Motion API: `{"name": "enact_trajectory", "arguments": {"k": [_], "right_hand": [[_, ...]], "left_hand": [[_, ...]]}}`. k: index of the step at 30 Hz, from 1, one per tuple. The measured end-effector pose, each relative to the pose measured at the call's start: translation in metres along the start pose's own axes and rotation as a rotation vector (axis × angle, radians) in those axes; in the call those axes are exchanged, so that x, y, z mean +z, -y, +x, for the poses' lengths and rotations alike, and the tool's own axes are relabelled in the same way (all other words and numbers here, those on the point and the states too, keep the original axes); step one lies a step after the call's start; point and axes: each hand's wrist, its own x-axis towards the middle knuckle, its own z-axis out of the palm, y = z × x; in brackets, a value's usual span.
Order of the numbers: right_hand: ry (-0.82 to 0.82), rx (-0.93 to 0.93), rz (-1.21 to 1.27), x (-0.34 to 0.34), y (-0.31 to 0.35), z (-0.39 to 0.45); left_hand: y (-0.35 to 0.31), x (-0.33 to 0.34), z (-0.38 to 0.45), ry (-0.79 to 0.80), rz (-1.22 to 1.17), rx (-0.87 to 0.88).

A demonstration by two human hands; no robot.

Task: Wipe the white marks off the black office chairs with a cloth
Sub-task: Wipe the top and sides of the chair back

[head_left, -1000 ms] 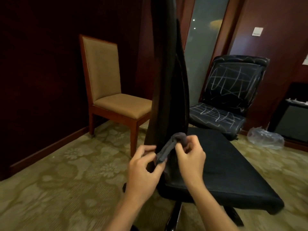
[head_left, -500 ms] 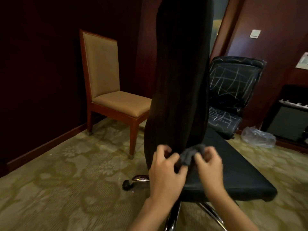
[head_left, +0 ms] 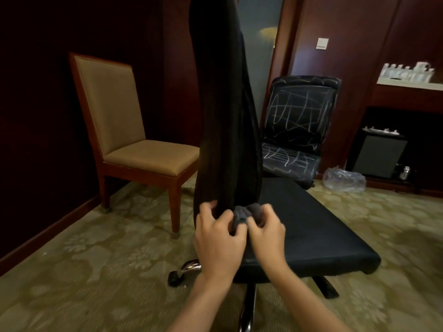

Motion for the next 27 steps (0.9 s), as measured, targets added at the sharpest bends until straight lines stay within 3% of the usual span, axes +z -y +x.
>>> {"name": "enact_trajectory", "arguments": {"k": [2,4,9,14,18,23,27], "right_hand": [[-0.135,-0.070,-0.006,-0.008,0.025,0.026],[-0.167,-0.115,-0.014,-0.017,0.048,0.050],[-0.097,-0.119,-0.013,-0.001,0.030,0.031],[0.008,0.051,0.064,0.039,-0.011,-0.016],[0.106,0.114,0.076,0.047,-0.009,-0.016],[0.031,0.032,0.053,0.036,0.007,0.007],[0.057,0.123,0.201,0.054,-0.002,-0.010]], "left_hand": [[-0.010,-0.008,0.017,0.024,0.026,-0.027],[-0.018,-0.013,0.029,0.025,0.071,-0.054],[-0.006,-0.005,0.016,0.023,0.178,-0.011],[0.026,-0.005,-0.001,0.136,0.131,0.075],[0.033,-0.011,0.003,0.099,0.076,0.069],[0.036,-0.013,0.021,0.007,-0.090,0.006],[0.049,-0.011,0.013,0.017,-0.107,0.015]]}}
